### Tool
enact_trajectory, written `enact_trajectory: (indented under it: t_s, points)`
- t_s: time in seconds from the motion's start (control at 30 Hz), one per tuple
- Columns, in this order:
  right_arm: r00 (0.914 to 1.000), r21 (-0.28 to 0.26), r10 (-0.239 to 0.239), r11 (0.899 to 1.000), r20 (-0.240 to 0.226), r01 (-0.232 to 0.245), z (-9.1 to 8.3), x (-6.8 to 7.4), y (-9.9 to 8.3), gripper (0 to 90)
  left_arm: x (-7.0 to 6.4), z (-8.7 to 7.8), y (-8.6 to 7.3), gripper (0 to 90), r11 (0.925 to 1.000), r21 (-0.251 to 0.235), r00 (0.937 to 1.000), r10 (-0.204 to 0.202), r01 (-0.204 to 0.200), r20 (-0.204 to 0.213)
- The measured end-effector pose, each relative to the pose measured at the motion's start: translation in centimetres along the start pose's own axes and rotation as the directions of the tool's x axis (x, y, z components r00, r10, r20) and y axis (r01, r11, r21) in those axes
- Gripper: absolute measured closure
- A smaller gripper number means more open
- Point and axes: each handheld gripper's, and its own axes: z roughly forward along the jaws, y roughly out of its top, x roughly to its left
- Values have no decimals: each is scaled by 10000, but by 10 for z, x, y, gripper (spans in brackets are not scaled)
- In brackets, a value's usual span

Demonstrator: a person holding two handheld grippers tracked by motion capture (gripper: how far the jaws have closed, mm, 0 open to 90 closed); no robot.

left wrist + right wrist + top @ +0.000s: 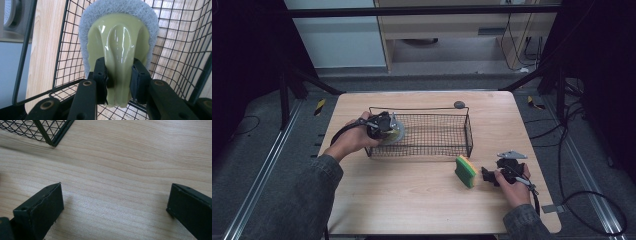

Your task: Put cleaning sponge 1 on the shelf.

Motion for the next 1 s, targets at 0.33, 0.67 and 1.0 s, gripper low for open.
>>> enact_trajectory:
  t_s: [0.33,0.67,1.0]
  points:
    - [10000,-7,-8,10000,11,8,0,0,0,7,1,3,4,690,9998,-80,9998,-176,176,2]
    - [10000,-5,-4,10000,10,4,0,0,0,7,1,5,7,732,9998,-128,9997,-170,172,168]
    - [10000,4,8,10000,-6,-8,0,0,0,6,5,-12,6,636,9918,-817,9946,-1006,981,-267]
